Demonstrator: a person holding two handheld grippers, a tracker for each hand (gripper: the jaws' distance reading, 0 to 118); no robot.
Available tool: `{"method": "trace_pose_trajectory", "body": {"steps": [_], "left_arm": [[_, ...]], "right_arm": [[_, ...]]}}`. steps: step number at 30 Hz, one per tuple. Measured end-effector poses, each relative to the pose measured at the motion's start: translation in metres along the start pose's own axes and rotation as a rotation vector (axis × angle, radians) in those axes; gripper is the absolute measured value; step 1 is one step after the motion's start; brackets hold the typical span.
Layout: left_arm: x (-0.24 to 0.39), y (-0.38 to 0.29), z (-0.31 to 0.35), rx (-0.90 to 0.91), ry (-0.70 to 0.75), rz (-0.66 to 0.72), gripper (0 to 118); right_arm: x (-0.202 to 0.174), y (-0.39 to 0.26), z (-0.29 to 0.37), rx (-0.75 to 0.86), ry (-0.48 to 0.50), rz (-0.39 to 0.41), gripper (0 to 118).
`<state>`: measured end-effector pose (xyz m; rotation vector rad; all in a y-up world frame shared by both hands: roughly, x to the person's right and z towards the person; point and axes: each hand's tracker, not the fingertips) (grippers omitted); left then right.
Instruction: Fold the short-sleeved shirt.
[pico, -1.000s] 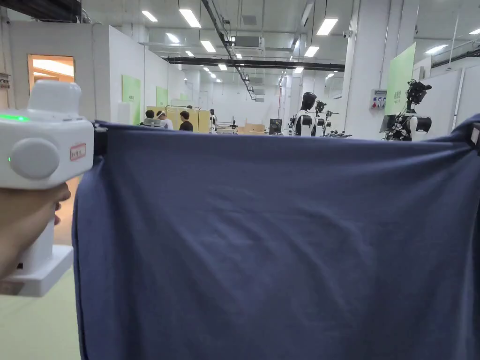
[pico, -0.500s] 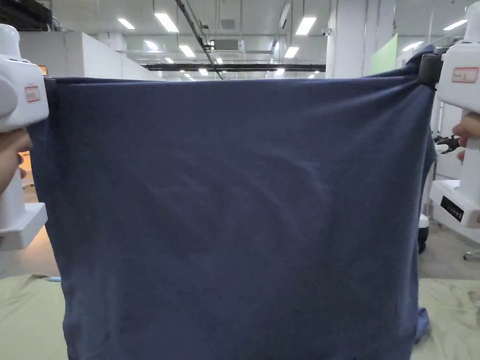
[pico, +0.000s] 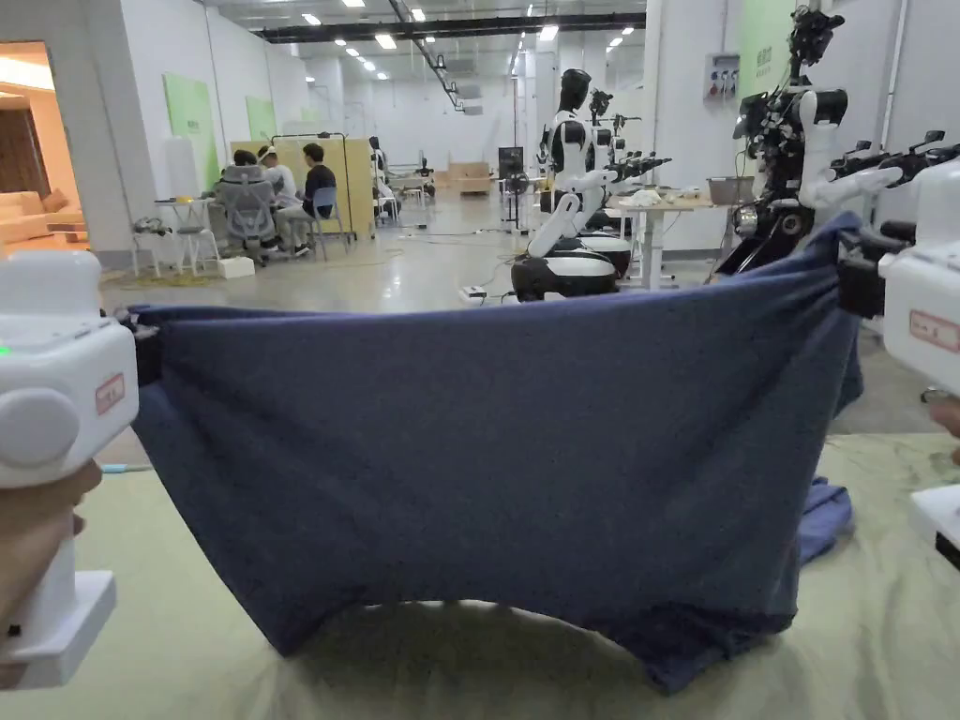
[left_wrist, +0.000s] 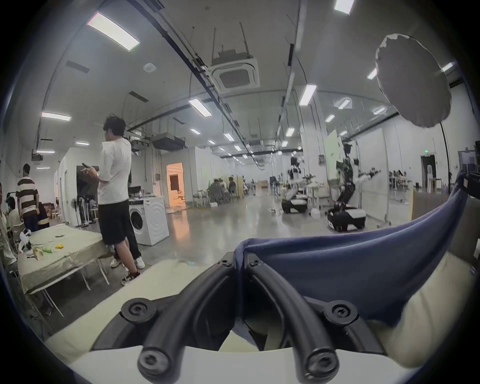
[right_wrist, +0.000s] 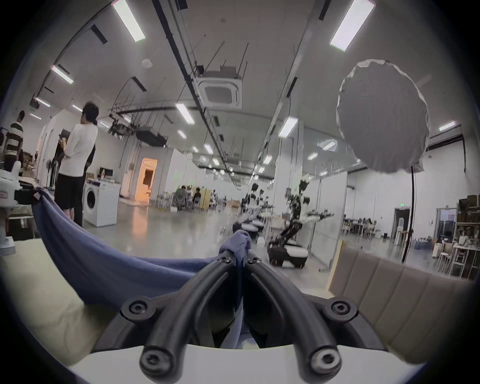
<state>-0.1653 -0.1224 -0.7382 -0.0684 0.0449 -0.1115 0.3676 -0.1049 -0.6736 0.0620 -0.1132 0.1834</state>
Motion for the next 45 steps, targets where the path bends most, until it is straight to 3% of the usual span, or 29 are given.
{"method": "trace_pose_trajectory", "body": {"steps": [9,17,20,26,29,32,33,34,35,36,38,39,41,42,43,44,45], "left_arm": [[-0.004,-0.147,0.130,-0.178,-0.086,0.065,3],[-0.035,-0.243,0.275,-0.281,-0.151,0.100,3],[-0.044,-0.265,0.330,-0.304,-0.169,0.069,3],[-0.053,-0.297,0.392,-0.383,-0.210,-0.008,3],[-0.051,-0.309,0.403,-0.411,-0.233,-0.055,5],[-0.050,-0.314,0.403,-0.478,-0.197,-0.025,34],[-0.055,-0.312,0.409,-0.473,-0.170,0.014,49],[-0.061,-0.309,0.414,-0.452,-0.160,0.069,114],[-0.068,-0.304,0.426,-0.413,-0.187,0.109,118],[-0.079,-0.290,0.423,-0.359,-0.197,0.167,118],[-0.090,-0.271,0.430,-0.365,-0.210,0.127,118],[-0.094,-0.262,0.435,-0.338,-0.186,0.093,118],[-0.076,-0.261,0.484,-0.327,-0.186,0.091,118],[-0.076,-0.257,0.491,-0.334,-0.220,0.104,115],[-0.073,-0.255,0.497,-0.338,-0.224,0.104,79],[-0.079,-0.254,0.489,-0.308,-0.174,0.088,18],[-0.079,-0.251,0.486,-0.305,-0.119,0.085,0]], "right_arm": [[-0.014,-0.135,0.156,-0.252,0.077,-0.034,6],[-0.014,-0.185,0.328,-0.345,0.120,-0.059,6],[-0.013,-0.202,0.384,-0.376,0.133,-0.031,6],[-0.008,-0.233,0.452,-0.472,0.143,-0.046,6],[-0.011,-0.246,0.463,-0.528,0.143,-0.005,6],[-0.014,-0.254,0.463,-0.589,0.135,-0.003,28],[-0.016,-0.254,0.464,-0.632,0.060,0.029,40],[-0.015,-0.249,0.466,-0.682,0.011,0.033,108],[-0.007,-0.243,0.480,-0.620,0.077,-0.030,118],[0.001,-0.236,0.495,-0.458,0.149,-0.092,115],[0.000,-0.224,0.515,-0.433,0.040,-0.063,118],[0.000,-0.218,0.523,-0.438,0.027,-0.049,118],[-0.007,-0.197,0.539,-0.404,0.077,-0.095,110],[-0.010,-0.192,0.547,-0.367,0.100,-0.122,93],[-0.014,-0.189,0.551,-0.346,0.103,-0.119,37],[-0.020,-0.187,0.554,-0.350,0.092,-0.100,4],[-0.025,-0.185,0.554,-0.345,0.018,-0.053,4]]}}
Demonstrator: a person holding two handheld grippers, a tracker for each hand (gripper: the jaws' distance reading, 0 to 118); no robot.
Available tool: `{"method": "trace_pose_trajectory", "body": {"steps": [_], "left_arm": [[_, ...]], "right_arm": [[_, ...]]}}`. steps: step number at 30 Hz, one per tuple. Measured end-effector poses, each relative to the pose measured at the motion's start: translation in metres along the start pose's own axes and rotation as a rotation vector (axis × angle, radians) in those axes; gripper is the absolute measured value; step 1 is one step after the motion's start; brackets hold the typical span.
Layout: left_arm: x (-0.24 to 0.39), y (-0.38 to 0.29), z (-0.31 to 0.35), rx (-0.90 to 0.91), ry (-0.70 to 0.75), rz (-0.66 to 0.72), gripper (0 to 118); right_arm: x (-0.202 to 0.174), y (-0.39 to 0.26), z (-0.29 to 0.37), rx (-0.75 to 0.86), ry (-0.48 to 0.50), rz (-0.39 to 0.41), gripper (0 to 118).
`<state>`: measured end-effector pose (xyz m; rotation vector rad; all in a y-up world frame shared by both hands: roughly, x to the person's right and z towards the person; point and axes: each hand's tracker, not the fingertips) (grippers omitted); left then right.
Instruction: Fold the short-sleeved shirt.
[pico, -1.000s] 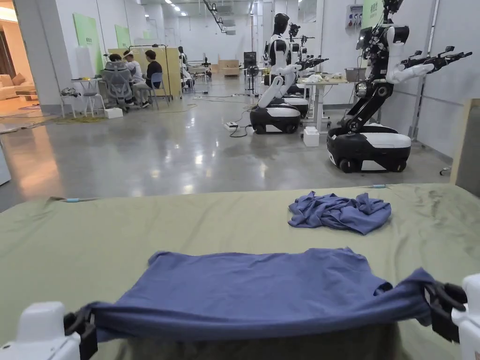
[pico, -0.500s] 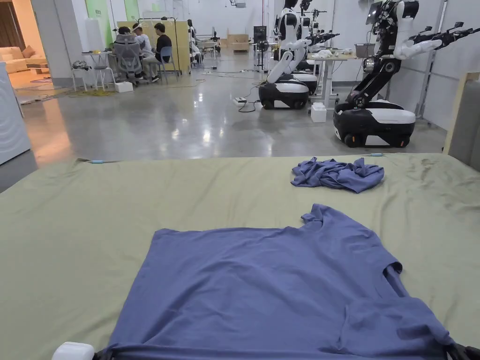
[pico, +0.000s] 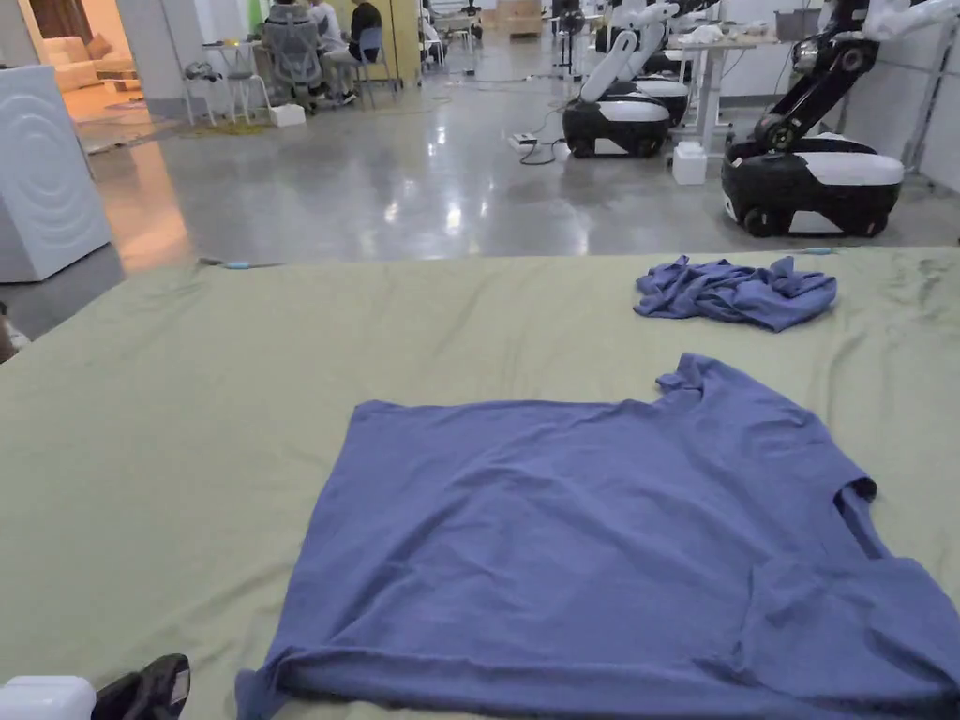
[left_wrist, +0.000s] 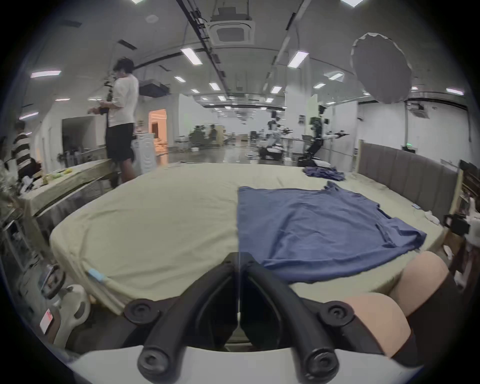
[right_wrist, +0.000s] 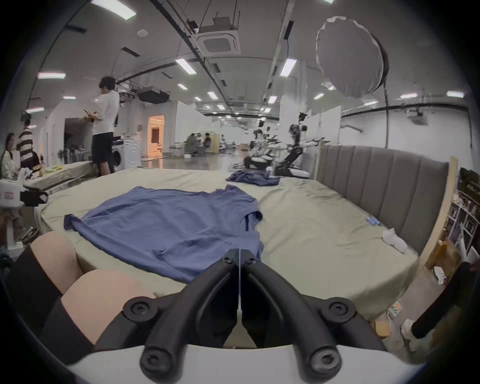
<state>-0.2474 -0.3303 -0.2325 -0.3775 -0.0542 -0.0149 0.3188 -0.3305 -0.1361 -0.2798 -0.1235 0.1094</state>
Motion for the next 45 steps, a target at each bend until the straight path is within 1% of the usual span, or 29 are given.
{"method": "trace_pose_trajectory", "body": {"steps": [1,2,3,5,7,8,9,10,12,15,18,19,20,21,24,28,31,32,33,34,35,36,37,39,40,41,42,43,45], "left_arm": [[-0.003,0.000,0.000,-0.012,0.053,0.010,0],[-0.007,0.000,-0.009,-0.053,-0.072,0.059,0],[-0.012,0.004,-0.021,-0.120,-0.160,0.047,0],[-0.009,-0.003,-0.040,-0.167,-0.147,0.014,0],[-0.007,-0.003,-0.062,-0.265,-0.174,-0.028,0],[-0.007,-0.005,-0.070,-0.296,-0.174,-0.015,14],[-0.007,-0.006,-0.076,-0.262,-0.138,-0.056,58],[-0.007,-0.007,-0.082,-0.260,-0.155,-0.073,118],[-0.004,-0.009,-0.098,-0.319,-0.152,-0.117,118],[0.002,-0.006,-0.106,-0.298,-0.149,-0.086,118],[0.006,-0.003,-0.110,-0.319,-0.154,-0.048,104],[0.001,-0.004,-0.121,-0.312,-0.154,-0.058,57],[0.006,-0.007,-0.123,-0.311,-0.148,-0.093,21],[0.010,-0.009,-0.124,-0.318,-0.155,-0.149,7],[0.019,-0.014,-0.123,-0.383,-0.247,-0.205,3],[0.018,-0.009,-0.114,-0.331,-0.218,-0.220,2],[0.005,0.002,-0.108,-0.276,-0.196,-0.119,2],[0.003,0.004,-0.107,-0.273,-0.196,-0.112,2],[0.000,0.007,-0.106,-0.263,-0.185,-0.126,2],[-0.001,0.009,-0.105,-0.260,-0.183,-0.122,2],[0.010,0.014,-0.100,-0.266,-0.191,-0.117,2],[0.014,0.013,-0.100,-0.268,-0.190,-0.116,2],[0.018,0.012,-0.100,-0.274,-0.195,-0.109,2],[0.022,0.013,-0.101,-0.287,-0.193,-0.126,2],[0.025,0.013,-0.102,-0.289,-0.192,-0.126,2],[0.027,0.013,-0.103,-0.302,-0.201,-0.112,2],[0.029,0.012,-0.103,-0.308,-0.198,-0.107,2],[0.021,0.012,-0.105,-0.312,-0.195,-0.101,2],[0.021,0.013,-0.104,-0.323,-0.203,-0.076,2]], "right_arm": [[0.000,0.001,0.001,-0.006,0.036,-0.029,4],[0.001,0.003,0.001,-0.023,0.110,-0.061,4],[-0.001,0.004,0.001,-0.016,0.096,-0.039,4],[-0.009,0.005,-0.004,-0.014,0.071,0.035,4],[-0.010,0.007,-0.010,-0.035,0.083,0.022,4],[-0.012,0.014,-0.014,-0.050,0.084,0.010,4],[-0.013,0.015,-0.017,-0.055,0.096,-0.003,4],[-0.015,0.016,-0.019,-0.058,0.094,0.000,4],[-0.017,0.018,-0.022,-0.064,0.095,0.009,4],[-0.023,0.019,-0.027,-0.081,0.103,0.014,4],[-0.024,0.019,-0.030,-0.096,0.110,0.014,4],[-0.024,0.019,-0.032,-0.104,0.115,0.013,4],[-0.021,0.016,-0.033,-0.111,0.120,0.012,4],[-0.020,0.015,-0.034,-0.118,0.121,0.010,4],[-0.013,0.011,-0.041,-0.132,0.121,0.002,4],[-0.002,0.010,-0.050,-0.139,0.099,0.004,4],[0.008,0.011,-0.068,-0.170,0.071,0.003,4],[0.011,0.008,-0.077,-0.200,0.051,0.018,12],[0.015,0.007,-0.086,-0.228,0.042,0.027,35],[0.020,0.007,-0.095,-0.252,0.048,0.012,90],[0.025,0.006,-0.106,-0.306,0.088,-0.028,118],[0.033,-0.002,-0.123,-0.374,0.116,-0.062,118],[0.038,-0.002,-0.128,-0.322,0.137,-0.072,117],[0.041,-0.002,-0.144,-0.359,0.123,-0.075,116],[0.031,-0.010,-0.157,-0.433,0.148,-0.054,108],[0.029,-0.015,-0.166,-0.475,0.162,-0.028,82],[0.027,-0.022,-0.172,-0.491,0.150,-0.015,34],[0.026,-0.023,-0.175,-0.522,0.173,-0.025,6],[0.023,-0.018,-0.168,-0.518,0.191,-0.079,6]]}}
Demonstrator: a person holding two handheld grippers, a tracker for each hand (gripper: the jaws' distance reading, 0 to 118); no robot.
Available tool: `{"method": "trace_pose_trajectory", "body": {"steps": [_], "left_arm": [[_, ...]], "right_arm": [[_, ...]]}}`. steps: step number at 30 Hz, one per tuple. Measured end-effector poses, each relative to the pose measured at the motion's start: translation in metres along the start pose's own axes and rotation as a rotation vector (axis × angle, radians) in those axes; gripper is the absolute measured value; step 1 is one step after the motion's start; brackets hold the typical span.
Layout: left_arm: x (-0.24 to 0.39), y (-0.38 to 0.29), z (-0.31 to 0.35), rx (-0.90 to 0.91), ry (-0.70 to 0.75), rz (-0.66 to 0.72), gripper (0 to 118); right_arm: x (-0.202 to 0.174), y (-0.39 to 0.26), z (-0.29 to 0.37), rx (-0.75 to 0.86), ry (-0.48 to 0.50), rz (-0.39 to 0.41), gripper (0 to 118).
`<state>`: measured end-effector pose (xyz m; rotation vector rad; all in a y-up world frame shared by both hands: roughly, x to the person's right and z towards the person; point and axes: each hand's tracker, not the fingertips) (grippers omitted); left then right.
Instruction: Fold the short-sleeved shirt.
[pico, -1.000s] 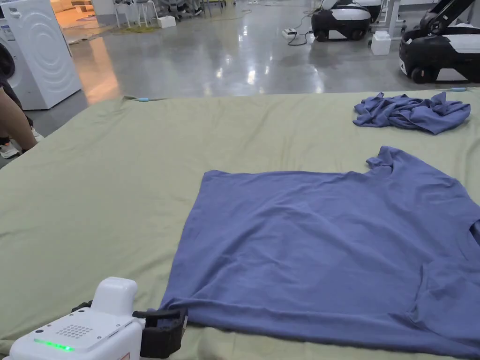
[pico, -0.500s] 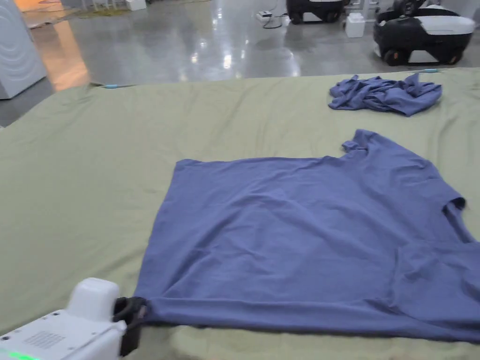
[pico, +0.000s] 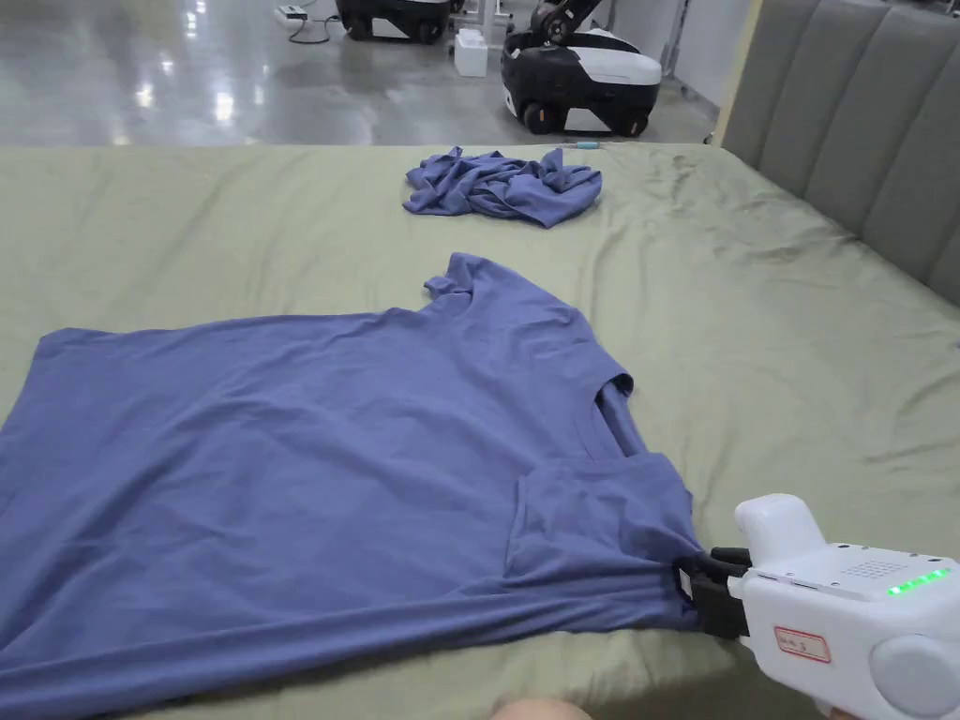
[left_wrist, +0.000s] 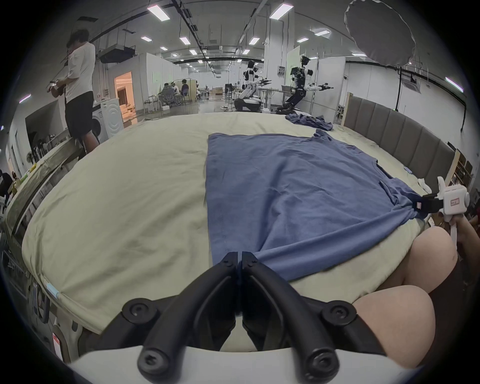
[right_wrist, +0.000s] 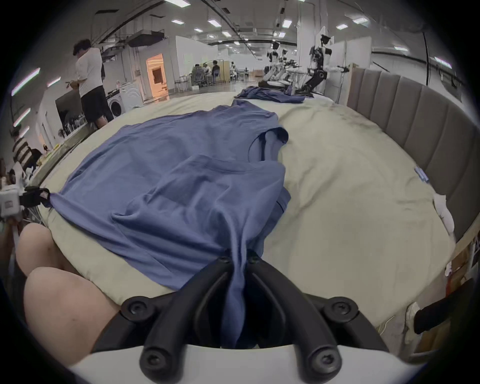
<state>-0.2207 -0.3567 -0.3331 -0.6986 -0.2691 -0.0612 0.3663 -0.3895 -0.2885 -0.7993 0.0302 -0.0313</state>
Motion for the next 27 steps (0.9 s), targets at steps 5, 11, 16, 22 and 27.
{"method": "trace_pose_trajectory", "body": {"steps": [5,11,16,22,27], "left_arm": [[-0.005,0.013,0.009,0.020,0.004,0.010,2],[-0.020,0.067,-0.009,0.040,0.008,-0.004,2],[-0.046,0.121,-0.061,-0.001,-0.014,0.040,2],[-0.060,0.150,-0.141,-0.119,0.009,0.051,2],[-0.068,0.142,-0.162,-0.101,0.116,0.099,91]], "right_arm": [[-0.007,0.011,0.029,0.052,-0.004,0.044,6],[0.005,0.078,0.023,-0.062,0.024,0.033,6],[0.008,0.148,-0.008,-0.126,0.017,0.024,6],[0.015,0.192,-0.083,-0.183,-0.026,0.018,7],[0.023,0.185,-0.110,-0.062,-0.268,0.046,117]]}}
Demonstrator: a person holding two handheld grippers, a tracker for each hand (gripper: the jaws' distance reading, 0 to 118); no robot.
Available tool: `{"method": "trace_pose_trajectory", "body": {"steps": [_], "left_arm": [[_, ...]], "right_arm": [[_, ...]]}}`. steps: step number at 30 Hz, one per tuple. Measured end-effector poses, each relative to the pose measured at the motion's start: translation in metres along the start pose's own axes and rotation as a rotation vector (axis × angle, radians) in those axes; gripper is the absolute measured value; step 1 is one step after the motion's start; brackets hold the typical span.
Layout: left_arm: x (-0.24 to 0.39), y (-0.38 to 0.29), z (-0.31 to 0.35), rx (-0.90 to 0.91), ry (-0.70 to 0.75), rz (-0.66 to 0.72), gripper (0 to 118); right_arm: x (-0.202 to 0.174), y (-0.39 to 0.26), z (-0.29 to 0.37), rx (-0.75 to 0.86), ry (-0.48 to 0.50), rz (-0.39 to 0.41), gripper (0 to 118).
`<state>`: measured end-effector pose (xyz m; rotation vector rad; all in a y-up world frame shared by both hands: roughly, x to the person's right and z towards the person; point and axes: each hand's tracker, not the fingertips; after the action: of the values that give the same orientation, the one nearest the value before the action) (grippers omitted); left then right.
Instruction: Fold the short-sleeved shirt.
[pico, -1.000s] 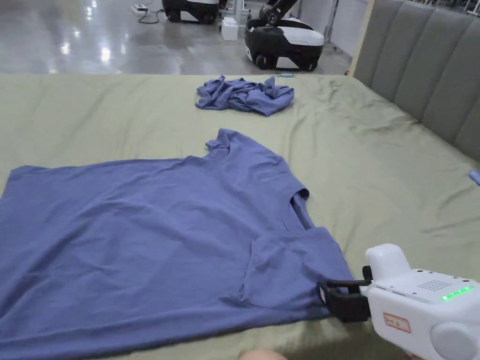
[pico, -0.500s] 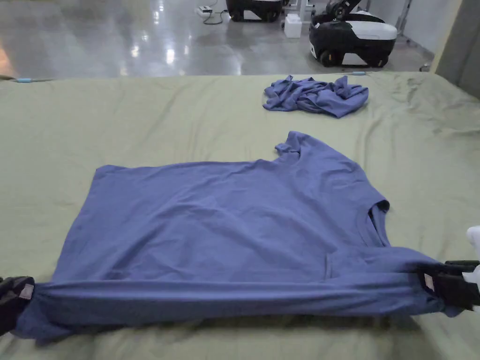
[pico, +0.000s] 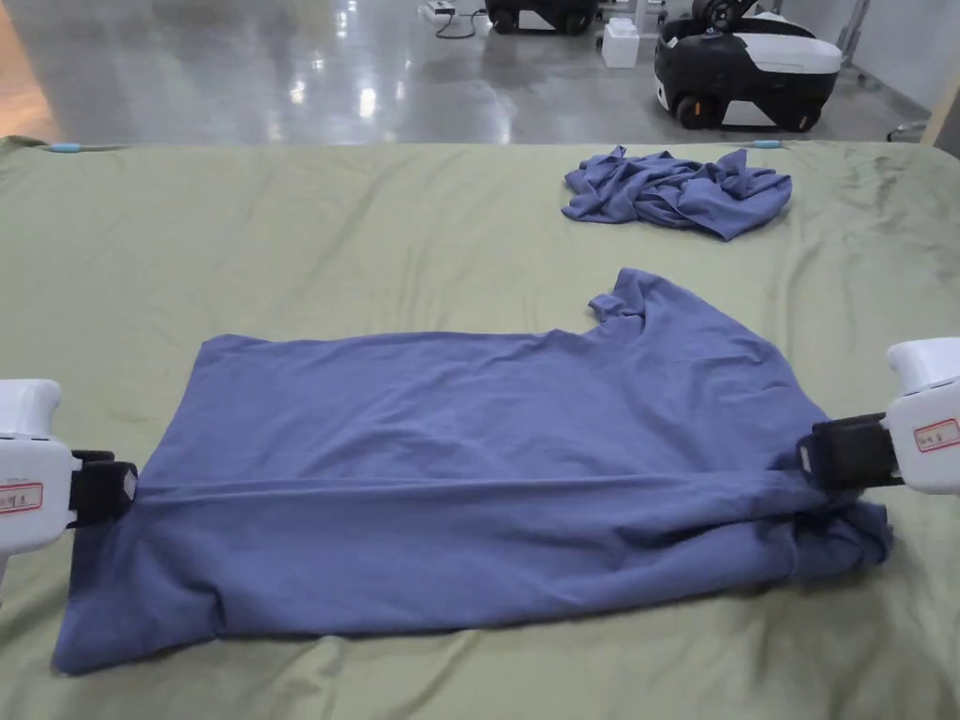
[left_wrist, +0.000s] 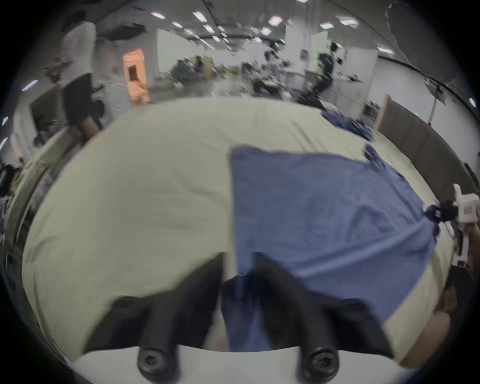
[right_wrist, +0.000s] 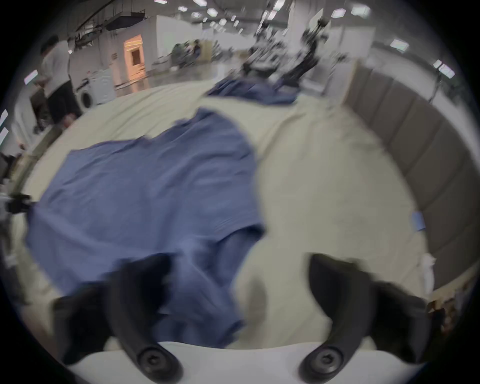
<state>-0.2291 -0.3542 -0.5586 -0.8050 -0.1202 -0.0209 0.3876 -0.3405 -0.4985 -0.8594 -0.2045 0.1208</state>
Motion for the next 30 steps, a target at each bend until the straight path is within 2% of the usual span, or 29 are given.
{"method": "trace_pose_trajectory", "body": {"steps": [1,2,4,6,7,8,9,10,11,12,13,14,15,17,19,20,21,22,23,24,25,26,27,28,29,30], "left_arm": [[-0.003,-0.003,0.010,0.088,0.047,0.001,118],[-0.007,-0.007,0.018,0.128,0.036,-0.001,118],[-0.011,-0.019,0.044,0.184,-0.004,0.034,118],[-0.009,-0.037,0.068,0.166,-0.020,0.023,118],[-0.006,-0.048,0.081,0.168,-0.037,0.016,118],[-0.002,-0.061,0.091,0.168,-0.051,0.013,118],[0.003,-0.076,0.100,0.160,-0.082,0.006,117],[0.008,-0.089,0.107,0.157,-0.115,-0.006,96],[0.017,-0.102,0.118,0.158,-0.112,-0.024,54],[0.023,-0.114,0.118,0.150,-0.096,-0.036,6],[0.026,-0.126,0.120,0.143,-0.064,-0.046,0],[0.026,-0.135,0.117,0.115,-0.118,-0.041,0],[0.028,-0.138,0.116,0.057,-0.167,-0.040,0],[0.029,-0.144,0.101,0.061,-0.145,-0.024,0],[0.021,-0.134,0.087,0.057,-0.125,-0.013,0],[0.017,-0.128,0.080,0.090,-0.097,0.015,2],[0.014,-0.122,0.071,0.107,-0.083,0.058,27],[0.010,-0.115,0.061,0.094,-0.083,0.052,99],[0.013,-0.106,0.055,0.064,-0.075,0.055,118],[0.010,-0.104,0.043,-0.013,-0.076,0.053,118],[0.007,-0.098,0.041,0.035,-0.058,0.038,115],[0.007,-0.097,0.036,-0.009,-0.077,0.048,93],[0.011,-0.092,0.036,-0.048,-0.110,0.027,37],[0.014,-0.093,0.034,-0.022,-0.101,0.009,6],[0.015,-0.092,0.030,0.001,-0.010,-0.033,6],[0.014,-0.092,0.030,0.024,-0.015,-0.031,6]], "right_arm": [[0.006,-0.005,0.007,0.087,-0.087,-0.002,116],[0.011,-0.010,0.017,0.172,-0.137,-0.008,116],[0.020,-0.026,0.044,0.275,-0.135,-0.034,116],[0.025,-0.048,0.071,0.255,-0.040,-0.050,115],[0.026,-0.060,0.083,0.249,0.003,-0.054,110],[0.024,-0.072,0.094,0.252,0.034,-0.050,99],[0.020,-0.087,0.107,0.283,0.039,-0.034,76],[0.015,-0.100,0.117,0.307,0.045,-0.011,29],[0.008,-0.112,0.126,0.302,0.020,0.028,6],[0.002,-0.122,0.134,0.311,0.023,0.032,6],[-0.002,-0.131,0.140,0.308,0.073,0.046,6],[-0.007,-0.139,0.146,0.288,0.123,0.065,6],[-0.014,-0.148,0.151,0.292,0.124,0.086,6],[-0.029,-0.157,0.159,0.303,0.120,0.123,6],[-0.035,-0.163,0.165,0.287,0.170,0.105,6],[-0.038,-0.163,0.164,0.278,0.191,0.087,6],[-0.041,-0.165,0.165,0.278,0.197,0.085,6],[-0.043,-0.165,0.165,0.280,0.196,0.096,6],[-0.047,-0.166,0.164,0.281,0.192,0.109,6],[-0.047,-0.164,0.163,0.276,0.188,0.117,6],[-0.048,-0.163,0.161,0.270,0.192,0.117,6],[-0.049,-0.162,0.160,0.268,0.198,0.113,6],[-0.049,-0.161,0.158,0.266,0.201,0.110,6],[-0.048,-0.159,0.156,0.262,0.203,0.109,6],[-0.047,-0.157,0.153,0.257,0.203,0.108,6],[-0.046,-0.155,0.150,0.256,0.201,0.107,6]]}}
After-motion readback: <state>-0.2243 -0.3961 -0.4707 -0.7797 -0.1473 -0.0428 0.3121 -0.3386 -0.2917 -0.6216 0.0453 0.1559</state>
